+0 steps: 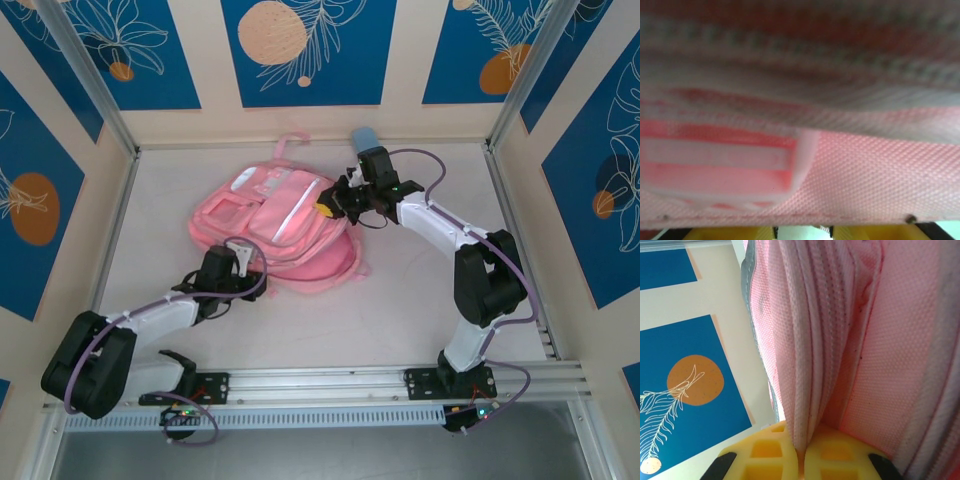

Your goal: Pack the student bag

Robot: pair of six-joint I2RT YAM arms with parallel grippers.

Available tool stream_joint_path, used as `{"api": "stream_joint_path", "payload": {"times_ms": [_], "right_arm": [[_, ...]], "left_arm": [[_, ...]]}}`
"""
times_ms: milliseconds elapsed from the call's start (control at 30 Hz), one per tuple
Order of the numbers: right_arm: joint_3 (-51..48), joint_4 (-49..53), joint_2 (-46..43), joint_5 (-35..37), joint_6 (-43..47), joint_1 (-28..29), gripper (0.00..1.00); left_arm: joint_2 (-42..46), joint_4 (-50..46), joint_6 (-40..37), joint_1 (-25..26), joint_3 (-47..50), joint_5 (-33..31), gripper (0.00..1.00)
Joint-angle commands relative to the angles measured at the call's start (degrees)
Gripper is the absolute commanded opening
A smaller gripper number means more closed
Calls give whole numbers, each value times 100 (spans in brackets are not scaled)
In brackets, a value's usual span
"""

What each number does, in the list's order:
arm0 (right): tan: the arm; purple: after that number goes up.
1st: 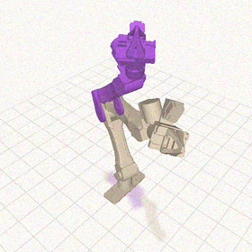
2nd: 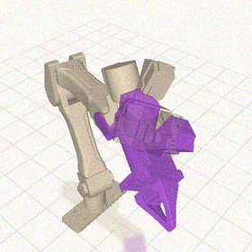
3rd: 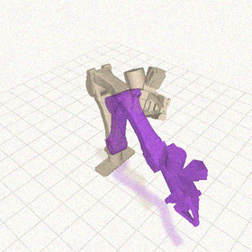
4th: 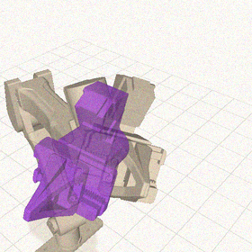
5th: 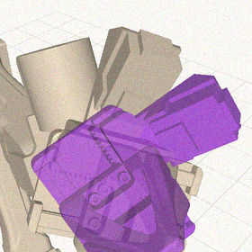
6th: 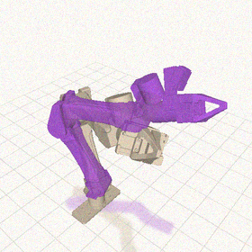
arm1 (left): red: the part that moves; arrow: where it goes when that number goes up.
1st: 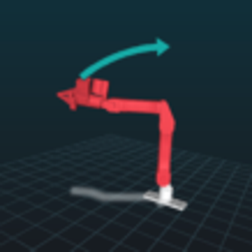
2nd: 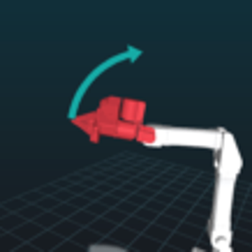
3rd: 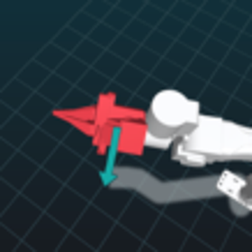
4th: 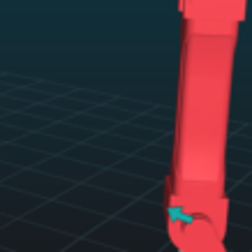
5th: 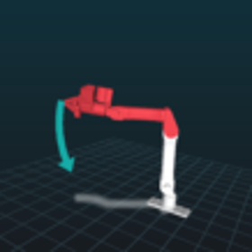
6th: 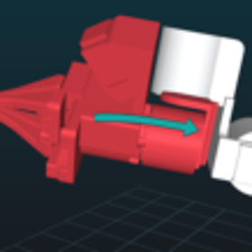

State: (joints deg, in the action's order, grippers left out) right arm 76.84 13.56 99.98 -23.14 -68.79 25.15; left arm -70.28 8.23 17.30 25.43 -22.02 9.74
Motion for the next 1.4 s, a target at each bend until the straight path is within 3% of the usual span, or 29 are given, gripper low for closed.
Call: {"api": "stream_joint_path", "payload": {"times_ms": [0,367,967,1367], "right_arm": [[291,-512,-173,-90,-73,-125,0],[178,-505,-184,-19,-81,-150,0],[198,-547,-39,217,-177,-9,0],[79,-571,103,507,-323,400,0]], "left_arm": [[121,477,-201,58,70,96,25],[576,51,-169,107,106,80,0],[1185,-139,109,713,60,730,0],[777,358,385,1713,-482,441,0]]}}
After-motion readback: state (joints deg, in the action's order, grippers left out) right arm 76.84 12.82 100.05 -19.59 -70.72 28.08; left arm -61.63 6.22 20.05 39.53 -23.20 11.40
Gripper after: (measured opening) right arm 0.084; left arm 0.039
